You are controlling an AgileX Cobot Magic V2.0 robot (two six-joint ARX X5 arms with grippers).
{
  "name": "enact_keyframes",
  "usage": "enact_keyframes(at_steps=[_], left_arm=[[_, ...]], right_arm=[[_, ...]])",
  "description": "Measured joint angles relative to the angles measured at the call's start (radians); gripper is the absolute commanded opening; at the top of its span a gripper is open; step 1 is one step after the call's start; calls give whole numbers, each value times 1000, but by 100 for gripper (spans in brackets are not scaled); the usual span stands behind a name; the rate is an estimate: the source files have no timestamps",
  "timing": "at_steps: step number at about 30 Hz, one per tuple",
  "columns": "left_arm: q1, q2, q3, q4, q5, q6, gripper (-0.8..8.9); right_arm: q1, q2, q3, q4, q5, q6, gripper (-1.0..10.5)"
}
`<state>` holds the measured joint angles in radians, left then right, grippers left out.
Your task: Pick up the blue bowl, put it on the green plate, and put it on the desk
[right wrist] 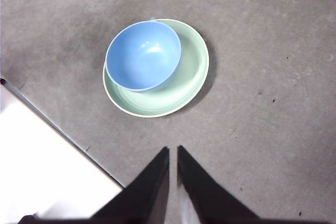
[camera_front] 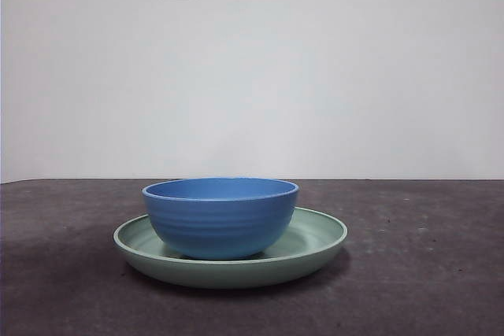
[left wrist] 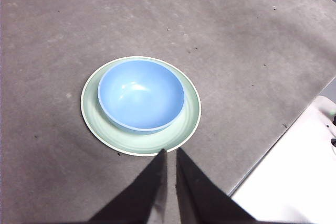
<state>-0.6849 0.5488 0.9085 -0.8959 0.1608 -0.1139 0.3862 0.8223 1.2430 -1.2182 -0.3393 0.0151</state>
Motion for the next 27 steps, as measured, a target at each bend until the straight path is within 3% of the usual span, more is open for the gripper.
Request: enact_keyframes(at_steps=[13, 19, 27], left_arm=[[28, -5, 0, -2, 2, 0, 26], [238, -32, -40, 51, 1, 1, 26], [558, -181, -370, 386, -8, 23, 26]], right_arm=[[0, 0, 0, 3, 0, 0, 20], [0, 0, 0, 3, 0, 0, 20], [0, 0, 0, 3, 0, 0, 20]])
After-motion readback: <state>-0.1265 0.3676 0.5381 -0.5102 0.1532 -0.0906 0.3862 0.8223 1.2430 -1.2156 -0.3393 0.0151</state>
